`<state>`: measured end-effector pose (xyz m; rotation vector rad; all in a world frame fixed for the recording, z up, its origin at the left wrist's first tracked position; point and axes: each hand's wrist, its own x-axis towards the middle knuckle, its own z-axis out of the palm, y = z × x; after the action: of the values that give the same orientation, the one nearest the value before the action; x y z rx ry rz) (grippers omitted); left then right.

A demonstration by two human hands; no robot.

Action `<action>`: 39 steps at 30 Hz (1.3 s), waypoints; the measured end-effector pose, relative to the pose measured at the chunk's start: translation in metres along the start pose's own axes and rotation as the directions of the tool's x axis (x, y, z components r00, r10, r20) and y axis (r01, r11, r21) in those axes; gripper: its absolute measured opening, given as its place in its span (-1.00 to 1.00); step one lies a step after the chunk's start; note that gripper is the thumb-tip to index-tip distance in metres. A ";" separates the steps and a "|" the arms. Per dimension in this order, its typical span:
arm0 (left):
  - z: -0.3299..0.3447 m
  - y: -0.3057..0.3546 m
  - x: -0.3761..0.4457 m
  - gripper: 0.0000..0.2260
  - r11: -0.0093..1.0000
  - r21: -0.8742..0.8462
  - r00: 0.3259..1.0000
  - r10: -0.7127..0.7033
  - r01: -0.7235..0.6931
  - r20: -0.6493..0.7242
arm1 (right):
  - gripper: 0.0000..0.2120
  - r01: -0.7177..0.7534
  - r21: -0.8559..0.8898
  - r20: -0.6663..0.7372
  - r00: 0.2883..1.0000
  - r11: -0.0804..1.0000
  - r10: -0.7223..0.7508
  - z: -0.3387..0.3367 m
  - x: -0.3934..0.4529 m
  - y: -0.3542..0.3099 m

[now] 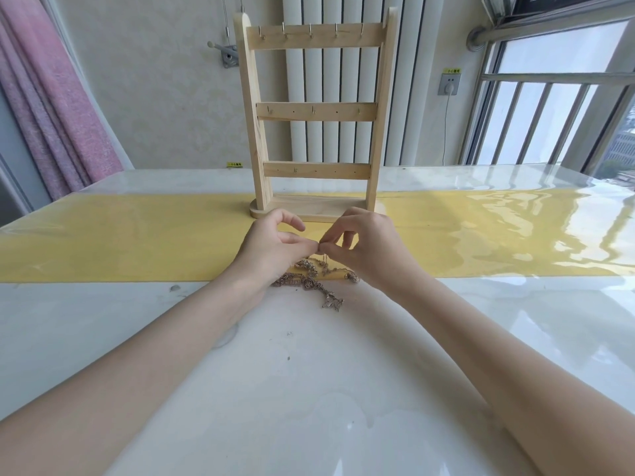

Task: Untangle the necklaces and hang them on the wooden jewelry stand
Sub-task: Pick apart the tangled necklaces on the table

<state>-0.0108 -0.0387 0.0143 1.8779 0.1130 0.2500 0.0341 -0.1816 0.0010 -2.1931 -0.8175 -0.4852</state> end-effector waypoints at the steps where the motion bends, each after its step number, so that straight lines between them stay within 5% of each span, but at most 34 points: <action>1: 0.000 0.000 0.001 -0.78 1.000 -0.026 1.000 -0.017 0.017 0.003 | -0.98 0.006 0.003 -0.003 1.000 1.000 -0.006 -0.001 0.000 0.000; 5: 0.000 0.000 0.001 -0.76 0.999 0.035 1.000 0.002 -0.003 0.020 | -0.99 0.055 -0.105 0.013 0.998 0.993 -0.054 0.001 -0.001 -0.004; 10: 0.001 -0.003 0.002 -0.78 0.922 0.321 0.975 0.220 -0.217 0.027 | -0.95 0.011 -0.131 0.022 1.000 0.991 -0.008 0.004 -0.004 -0.008; 16: 0.003 -0.004 -0.002 -0.78 0.815 0.427 0.913 0.403 -0.392 0.070 | -0.93 -0.317 0.240 0.172 0.944 0.918 0.281 -0.006 -0.003 -0.011; 19: 0.001 0.000 -0.001 -0.73 0.849 0.353 0.911 0.411 -0.394 0.030 | -0.89 -0.406 0.380 0.261 0.909 0.831 0.325 -0.014 -0.001 -0.011; 25: 0.001 0.001 -0.003 -0.75 0.858 0.356 0.923 0.383 -0.370 0.038 | -0.83 -0.432 0.335 0.312 0.890 0.837 0.334 -0.018 0.000 -0.008; 30: 0.004 0.003 -0.003 -0.76 0.915 0.267 0.953 0.291 -0.303 0.082 | -0.77 -0.514 0.525 0.350 0.857 0.678 0.378 -0.016 -0.001 -0.009; 39: 0.002 0.004 -0.003 -0.76 0.819 0.454 0.936 0.304 -0.352 0.176 | -0.78 -0.472 0.341 0.315 0.872 0.813 0.374 -0.009 -0.003 -0.011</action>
<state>-0.0132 -0.0425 0.0169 2.4035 -0.2441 0.3951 0.0234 -0.1840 0.0111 -1.9659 -0.4579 0.1675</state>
